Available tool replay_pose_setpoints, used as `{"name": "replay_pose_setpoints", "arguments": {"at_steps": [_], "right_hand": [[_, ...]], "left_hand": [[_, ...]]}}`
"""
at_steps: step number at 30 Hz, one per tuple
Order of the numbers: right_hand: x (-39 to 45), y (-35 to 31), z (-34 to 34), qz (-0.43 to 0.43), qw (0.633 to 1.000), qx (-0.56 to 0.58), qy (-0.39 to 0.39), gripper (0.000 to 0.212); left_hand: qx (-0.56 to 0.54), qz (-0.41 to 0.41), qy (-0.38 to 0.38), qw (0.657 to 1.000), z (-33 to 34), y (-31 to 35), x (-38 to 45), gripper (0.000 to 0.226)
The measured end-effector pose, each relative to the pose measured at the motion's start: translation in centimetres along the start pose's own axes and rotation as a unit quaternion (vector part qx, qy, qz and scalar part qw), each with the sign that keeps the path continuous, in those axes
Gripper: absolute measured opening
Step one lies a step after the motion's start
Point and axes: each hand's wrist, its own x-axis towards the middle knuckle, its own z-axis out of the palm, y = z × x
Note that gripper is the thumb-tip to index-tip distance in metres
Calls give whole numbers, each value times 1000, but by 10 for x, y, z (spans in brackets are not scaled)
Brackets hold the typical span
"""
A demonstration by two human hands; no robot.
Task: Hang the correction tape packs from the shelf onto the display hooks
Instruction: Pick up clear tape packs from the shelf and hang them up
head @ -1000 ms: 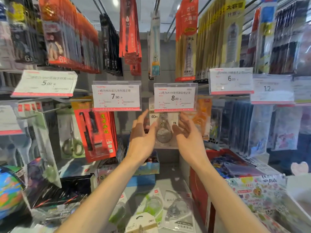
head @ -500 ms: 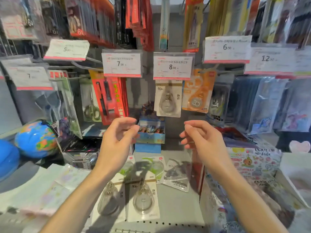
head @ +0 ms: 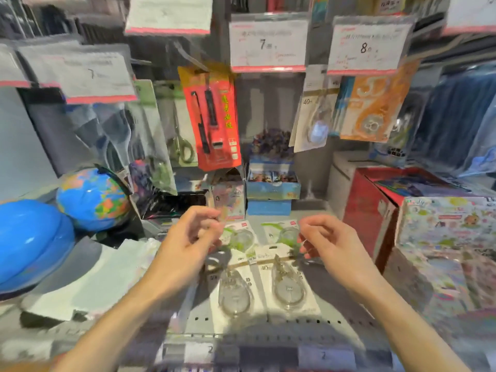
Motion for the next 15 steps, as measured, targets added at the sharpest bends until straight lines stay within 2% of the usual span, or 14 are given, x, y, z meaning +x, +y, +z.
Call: {"name": "replay_pose_setpoints", "arguments": {"at_steps": [3,7,11,15], "right_hand": [[4,14,32,9,996,-89,-12,10],[10,31,67,32,978,-192,-73,5],[14,39,89,49,946,-304,-104,7],[18,31,99,82,891,-420,-152,49]], "left_hand": [[67,-4,-66,996,-24,-21,12,13],[136,-1,-161,978,-42,-46,30,21],[211,11,-211,954,-47,-63,43,24],[281,48,-252,925,-51,-73,48,32]]}}
